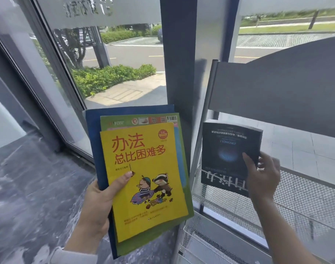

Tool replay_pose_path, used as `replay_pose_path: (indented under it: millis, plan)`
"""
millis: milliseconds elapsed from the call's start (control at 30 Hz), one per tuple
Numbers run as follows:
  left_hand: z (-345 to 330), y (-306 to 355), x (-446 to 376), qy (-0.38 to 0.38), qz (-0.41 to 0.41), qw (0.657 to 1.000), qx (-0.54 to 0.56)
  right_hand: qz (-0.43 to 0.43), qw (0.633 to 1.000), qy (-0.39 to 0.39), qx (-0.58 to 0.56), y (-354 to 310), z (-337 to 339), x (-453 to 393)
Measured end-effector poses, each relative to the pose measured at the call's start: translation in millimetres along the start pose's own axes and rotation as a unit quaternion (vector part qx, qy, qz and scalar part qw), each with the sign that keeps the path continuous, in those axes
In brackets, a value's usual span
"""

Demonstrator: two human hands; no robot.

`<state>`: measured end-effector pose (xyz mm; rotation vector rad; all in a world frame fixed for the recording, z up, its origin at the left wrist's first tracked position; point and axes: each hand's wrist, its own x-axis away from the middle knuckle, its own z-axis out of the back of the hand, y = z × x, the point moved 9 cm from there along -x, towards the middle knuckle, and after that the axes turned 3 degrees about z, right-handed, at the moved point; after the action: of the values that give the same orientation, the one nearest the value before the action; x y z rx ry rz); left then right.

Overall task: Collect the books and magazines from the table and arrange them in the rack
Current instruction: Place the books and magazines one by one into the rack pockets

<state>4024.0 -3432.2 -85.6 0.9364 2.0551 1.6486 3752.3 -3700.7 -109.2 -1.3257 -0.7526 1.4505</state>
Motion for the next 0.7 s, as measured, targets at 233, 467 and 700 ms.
replay_pose_path:
  millis: [233, 467, 700]
  plan:
    - [-4, 0, 2, -0.016, 0.001, 1.0, 0.011, 0.018, 0.995, -0.029, 0.097, 19, 1, 17]
    - [0, -3, 1, -0.01, 0.006, 1.0, 0.012, -0.019, 0.979, -0.057, 0.194, 39, 1, 25]
    - [1, -2, 0, -0.018, 0.015, 0.999, 0.026, -0.021, 0.931, -0.11, 0.348, 41, 0, 27]
